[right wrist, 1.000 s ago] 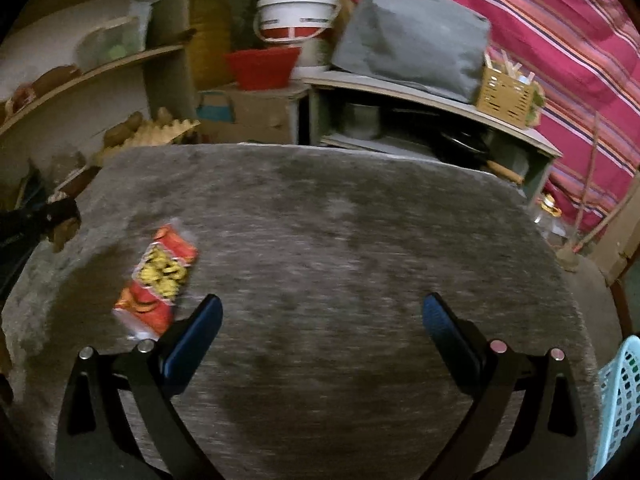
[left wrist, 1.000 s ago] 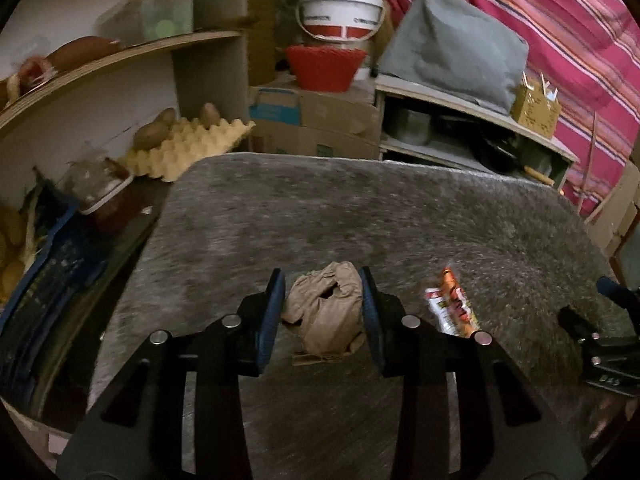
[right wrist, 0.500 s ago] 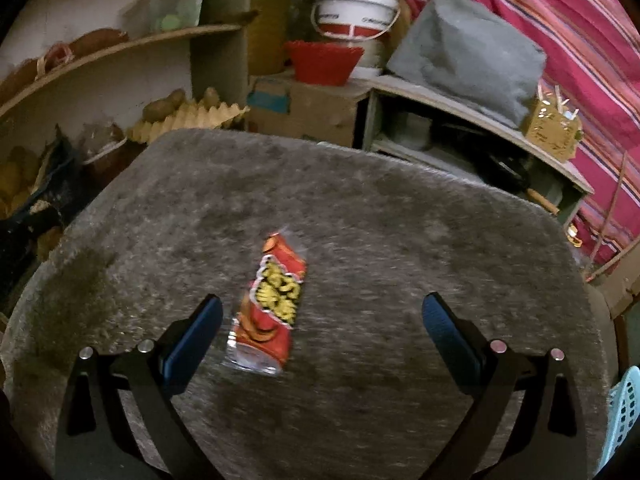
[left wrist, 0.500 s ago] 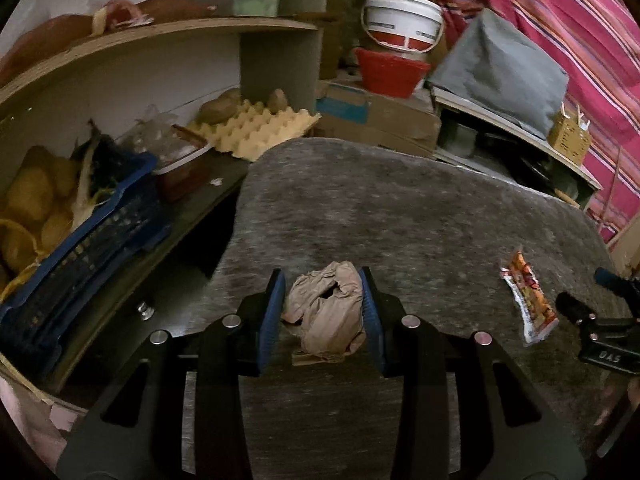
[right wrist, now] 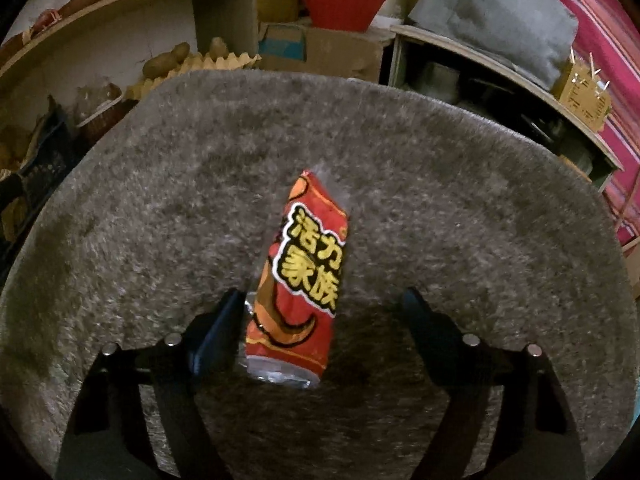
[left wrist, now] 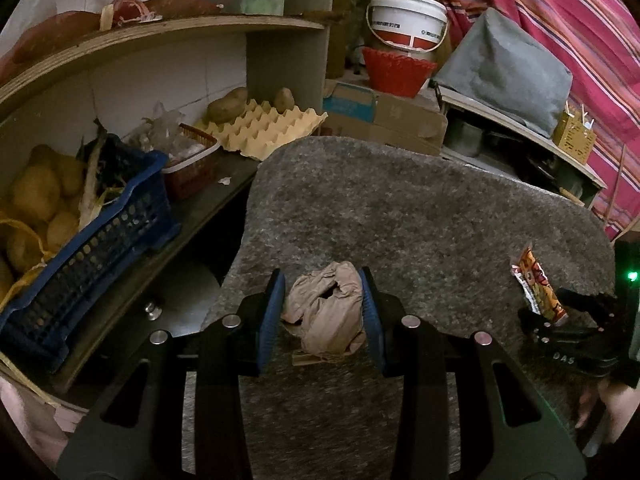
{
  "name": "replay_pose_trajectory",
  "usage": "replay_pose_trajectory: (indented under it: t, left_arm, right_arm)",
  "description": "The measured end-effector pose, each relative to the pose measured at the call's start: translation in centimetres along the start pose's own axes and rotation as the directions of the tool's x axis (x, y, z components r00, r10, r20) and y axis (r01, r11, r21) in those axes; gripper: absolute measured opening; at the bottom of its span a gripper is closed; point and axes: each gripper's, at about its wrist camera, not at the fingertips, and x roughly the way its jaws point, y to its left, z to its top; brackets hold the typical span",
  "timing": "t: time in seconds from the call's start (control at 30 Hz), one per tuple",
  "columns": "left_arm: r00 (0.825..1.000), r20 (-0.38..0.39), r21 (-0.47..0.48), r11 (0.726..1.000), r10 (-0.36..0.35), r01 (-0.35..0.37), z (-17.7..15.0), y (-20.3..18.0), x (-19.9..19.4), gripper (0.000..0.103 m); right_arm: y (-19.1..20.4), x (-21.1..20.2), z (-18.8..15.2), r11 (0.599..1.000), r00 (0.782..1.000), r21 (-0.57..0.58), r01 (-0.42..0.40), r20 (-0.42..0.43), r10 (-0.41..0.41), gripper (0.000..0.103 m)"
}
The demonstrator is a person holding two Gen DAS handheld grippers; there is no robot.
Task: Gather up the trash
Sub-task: 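Grasp the brown paper scrap with the left tool while the right tool grasps the orange snack bag, then carry the paper scrap and snack bag in both tools over the basket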
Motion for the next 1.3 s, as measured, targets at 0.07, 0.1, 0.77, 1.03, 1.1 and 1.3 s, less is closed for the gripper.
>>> replay_pose_trajectory:
  t: [0.07,0.1,0.77,1.03,1.1,1.3]
  left_arm:
    - [1.000,0.004,0.005,1.000,0.000,0.000,0.1,-0.2,-0.1,0.036]
    - [1.000,0.006,0.008,1.000,0.002,-0.002,0.1,-0.2,-0.2,0.036]
    - [1.000,0.014,0.007,1.000,-0.011,0.011,0.7,-1.6,-0.7,0.036]
    - [0.998,0.028,0.067,0.996,-0.053,0.051,0.8,-5.9,-1.8,0.036]
    - [0.997,0.029,0.075,0.995,-0.070,0.067,0.8,-7.2,-2.1,0.036]
    - [0.991,0.043,0.127,0.984,-0.130,0.123,0.6,-12.3,-3.3,0.036]
  right_arm:
    - [0.0,0.1,0.1,1.000,1.000,0.003,-0.016,-0.006,0.016,0.077]
    - [0.0,0.1,0.1,1.000,1.000,0.007,-0.026,-0.008,0.026,0.073]
    - [-2.1,-3.9,-0.2,1.000,0.996,-0.015,-0.024,0.083,0.025,0.034]
    - [-8.1,-8.4,-2.3,0.998,0.992,0.049,0.034,0.123,-0.040,0.034]
    - [-9.8,-9.4,-3.0,0.996,0.990,0.073,0.050,0.129,-0.060,0.034]
    - [-15.7,-12.3,-6.0,0.982,0.982,0.159,0.102,0.143,-0.125,0.034]
